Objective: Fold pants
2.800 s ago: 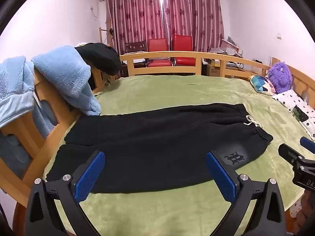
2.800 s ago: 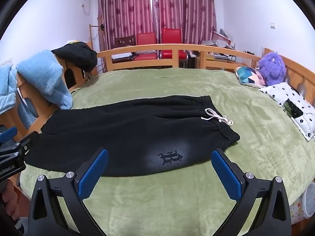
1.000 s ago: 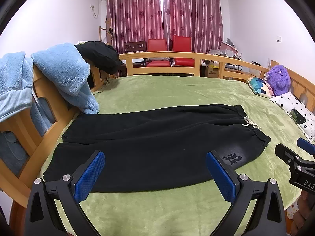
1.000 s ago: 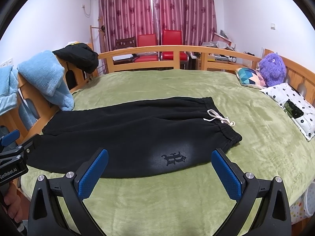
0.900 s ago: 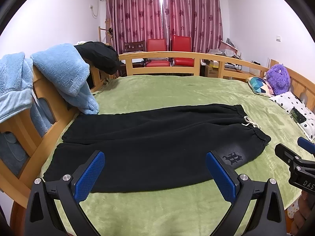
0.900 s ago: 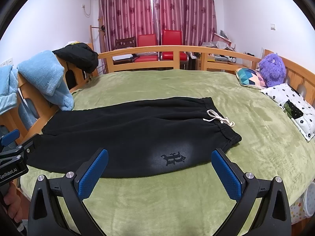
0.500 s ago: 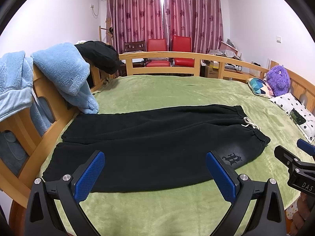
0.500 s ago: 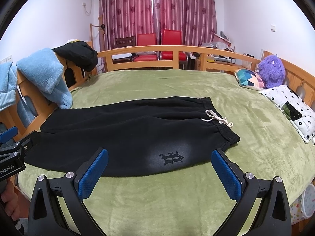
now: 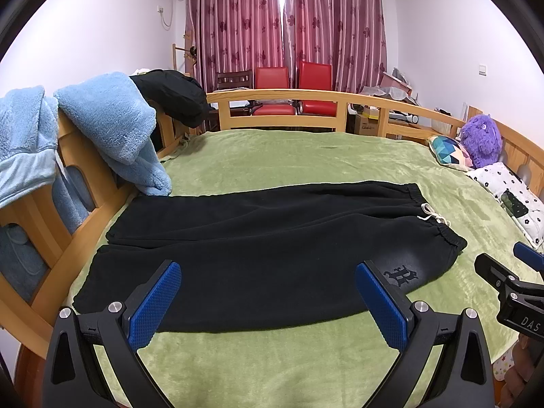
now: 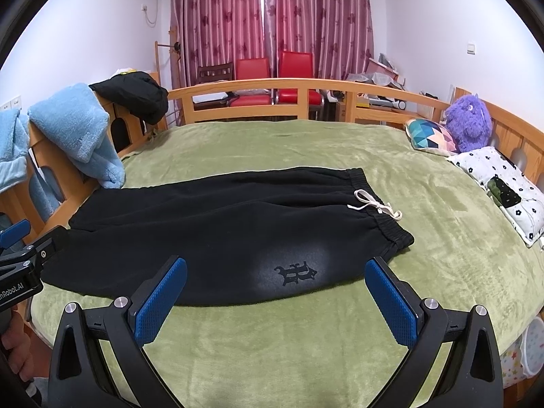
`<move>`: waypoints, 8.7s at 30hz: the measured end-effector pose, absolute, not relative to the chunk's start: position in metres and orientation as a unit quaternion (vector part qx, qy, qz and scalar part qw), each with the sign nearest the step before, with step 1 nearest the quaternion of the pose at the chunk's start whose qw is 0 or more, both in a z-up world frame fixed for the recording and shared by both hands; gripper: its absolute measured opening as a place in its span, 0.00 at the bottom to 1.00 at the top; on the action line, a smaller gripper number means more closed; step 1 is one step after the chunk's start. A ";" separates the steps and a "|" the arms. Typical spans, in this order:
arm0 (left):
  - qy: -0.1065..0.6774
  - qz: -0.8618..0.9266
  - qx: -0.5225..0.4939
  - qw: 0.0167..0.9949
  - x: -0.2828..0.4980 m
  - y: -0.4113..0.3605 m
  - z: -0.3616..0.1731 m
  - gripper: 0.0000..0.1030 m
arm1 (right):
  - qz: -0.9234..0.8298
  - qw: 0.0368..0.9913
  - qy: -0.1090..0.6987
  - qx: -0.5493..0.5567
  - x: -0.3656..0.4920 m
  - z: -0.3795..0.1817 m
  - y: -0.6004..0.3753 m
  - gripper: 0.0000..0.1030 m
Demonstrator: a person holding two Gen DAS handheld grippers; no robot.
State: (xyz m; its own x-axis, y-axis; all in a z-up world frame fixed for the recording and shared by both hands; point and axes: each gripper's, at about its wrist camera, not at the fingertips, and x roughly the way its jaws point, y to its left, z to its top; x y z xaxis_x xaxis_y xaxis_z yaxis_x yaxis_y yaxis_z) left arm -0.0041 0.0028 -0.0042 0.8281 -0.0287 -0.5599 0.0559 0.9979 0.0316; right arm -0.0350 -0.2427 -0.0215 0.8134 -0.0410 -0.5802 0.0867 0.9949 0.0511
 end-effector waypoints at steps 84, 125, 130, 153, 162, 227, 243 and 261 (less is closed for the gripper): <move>0.356 -0.005 0.008 0.934 0.061 0.027 -0.035 1.00 | -0.041 0.940 0.331 0.072 0.020 -0.030 -0.237 1.00; 0.470 0.028 -0.096 0.877 0.090 0.136 -0.197 0.94 | -0.081 0.867 0.479 0.112 0.072 -0.208 -0.311 0.63; 0.467 0.028 -0.108 0.877 0.085 0.140 -0.197 0.94 | -0.079 0.865 0.479 0.124 0.071 -0.208 -0.319 0.63; 0.439 0.082 -0.296 0.844 0.124 0.238 -0.219 0.08 | -0.055 0.864 0.436 0.246 0.136 -0.226 -0.355 0.17; 0.409 0.003 -0.229 0.883 0.143 0.232 -0.111 0.08 | -0.025 0.903 0.380 0.199 0.146 -0.117 -0.347 0.12; 0.383 0.082 -0.318 0.863 0.289 0.198 -0.236 0.13 | -0.052 0.881 0.353 0.311 0.342 -0.228 -0.430 0.19; 0.444 -0.030 -0.284 0.849 0.085 0.122 -0.190 0.13 | -0.104 0.874 0.372 0.294 0.063 -0.161 -0.508 0.13; 0.473 -0.040 -0.205 0.856 -0.012 0.123 -0.175 0.54 | -0.170 0.872 0.412 0.204 -0.091 -0.143 -0.499 0.48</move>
State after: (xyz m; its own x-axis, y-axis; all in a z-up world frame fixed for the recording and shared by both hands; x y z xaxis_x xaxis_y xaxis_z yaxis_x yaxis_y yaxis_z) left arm -0.0118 0.1232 -0.1748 0.5497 -0.2627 -0.7930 -0.1250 0.9127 -0.3890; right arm -0.0908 -0.4992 -0.1433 0.6025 -0.1285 -0.7877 0.4651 0.8586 0.2156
